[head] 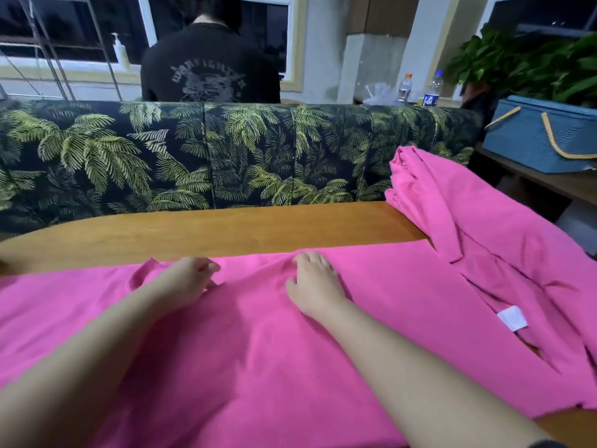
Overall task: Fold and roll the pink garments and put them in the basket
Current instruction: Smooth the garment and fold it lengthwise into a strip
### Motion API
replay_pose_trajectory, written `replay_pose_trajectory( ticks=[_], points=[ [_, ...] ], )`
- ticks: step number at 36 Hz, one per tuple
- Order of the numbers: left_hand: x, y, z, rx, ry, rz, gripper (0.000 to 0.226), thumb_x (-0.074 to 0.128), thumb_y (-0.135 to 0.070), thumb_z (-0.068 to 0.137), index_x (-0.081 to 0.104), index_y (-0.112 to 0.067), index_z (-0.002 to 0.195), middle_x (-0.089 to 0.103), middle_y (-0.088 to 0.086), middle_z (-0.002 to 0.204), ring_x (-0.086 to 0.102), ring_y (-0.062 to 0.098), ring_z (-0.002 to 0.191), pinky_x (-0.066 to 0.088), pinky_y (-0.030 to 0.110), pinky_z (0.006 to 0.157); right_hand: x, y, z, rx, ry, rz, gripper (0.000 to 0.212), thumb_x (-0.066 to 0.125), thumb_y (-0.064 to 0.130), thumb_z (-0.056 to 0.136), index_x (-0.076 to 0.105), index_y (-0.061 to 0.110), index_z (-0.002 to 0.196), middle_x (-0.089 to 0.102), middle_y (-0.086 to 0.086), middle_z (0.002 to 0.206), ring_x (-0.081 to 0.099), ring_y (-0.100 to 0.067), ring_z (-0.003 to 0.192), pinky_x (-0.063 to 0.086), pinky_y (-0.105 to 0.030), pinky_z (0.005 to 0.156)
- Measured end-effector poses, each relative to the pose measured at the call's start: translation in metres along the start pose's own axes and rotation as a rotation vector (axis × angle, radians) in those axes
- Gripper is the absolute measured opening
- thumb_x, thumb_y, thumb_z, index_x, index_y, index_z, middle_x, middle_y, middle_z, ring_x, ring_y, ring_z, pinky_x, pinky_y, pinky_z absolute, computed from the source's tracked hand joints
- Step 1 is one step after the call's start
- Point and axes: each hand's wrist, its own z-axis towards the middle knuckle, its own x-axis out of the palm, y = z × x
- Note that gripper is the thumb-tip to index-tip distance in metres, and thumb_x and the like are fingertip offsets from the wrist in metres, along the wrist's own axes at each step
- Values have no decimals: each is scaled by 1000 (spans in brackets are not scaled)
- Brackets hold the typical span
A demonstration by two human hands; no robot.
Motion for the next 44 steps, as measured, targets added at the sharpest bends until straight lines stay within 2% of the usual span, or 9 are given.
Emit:
replay_pose_trajectory(
  ticks=[7, 11, 16, 21, 26, 30, 36, 39, 44],
  points=[
    [-30, 70, -2, -148, -175, 205, 44, 56, -19, 93, 48, -10, 135, 55, 22, 128, 53, 39, 114, 42, 40, 98, 28, 17, 3, -54, -64, 104, 52, 37, 36, 100, 31, 14, 147, 27, -4, 156, 21, -19, 145, 14, -34, 119],
    [-27, 87, -18, -167, -172, 81, 51, 73, -35, 82, 54, -7, 121, 63, 15, 116, 57, 30, 99, 44, 38, 86, 33, 17, 4, -81, 7, -19, 61, 27, 46, 100, 16, 19, 154, 11, 0, 162, 5, -17, 149, 1, -36, 120],
    [-23, 87, -27, -150, -189, -108, 80, 80, -30, 76, 41, -4, 140, 54, 16, 134, 53, 29, 119, 42, 36, 100, 34, 19, 4, -87, 33, -78, 63, 21, 49, 101, 9, 20, 155, 5, 2, 162, 0, -15, 149, -2, -36, 119],
    [-30, 85, -38, -33, -97, -8, 69, 61, -66, 48, 58, -10, 88, 63, 4, 82, 54, 22, 75, 45, 40, 70, 34, 20, 3, -87, 20, -101, 62, 21, 49, 101, 11, 20, 155, 7, 1, 162, 2, -15, 149, 1, -37, 120],
    [-28, 81, -49, 78, -14, 84, 55, 44, -66, 53, 51, -16, 77, 52, -5, 78, 50, 21, 76, 33, 32, 61, 33, 20, 3, -86, 14, -92, 61, 25, 48, 101, 16, 20, 154, 11, 1, 161, 5, -16, 149, 4, -37, 121],
    [-25, 82, -55, 103, -206, -3, 24, 68, -31, 84, 50, -14, 86, 53, -6, 72, 52, 22, 75, 28, 33, 61, 33, 20, 2, -86, 14, -92, 60, 25, 48, 101, 16, 20, 154, 12, 1, 161, 6, -16, 149, 4, -37, 121],
    [-62, 93, -67, 24, -654, -31, 16, 56, -15, 94, 42, -12, 88, 51, 8, 77, 44, 24, 71, 25, 36, 60, 33, 20, 2, -83, 18, -104, 60, 24, 47, 101, 15, 20, 154, 11, 1, 161, 6, -16, 148, 5, -37, 121],
    [-89, 107, -71, -14, -843, -17, 13, 51, -16, 97, 53, -4, 100, 54, 19, 95, 52, 32, 87, 37, 40, 74, 33, 21, 1, -84, 22, -113, 60, 24, 46, 101, 13, 20, 154, 10, 1, 161, 6, -16, 149, 5, -37, 121],
    [-86, 123, -65, -118, -656, 382, 73, 70, -4, 77, 43, -19, 142, 36, 18, 145, 31, 37, 133, 28, 49, 106, 32, 21, 1, -81, 30, -128, 60, 23, 46, 102, 12, 20, 155, 10, 1, 162, 5, -16, 149, 3, -36, 121]
  ],
)
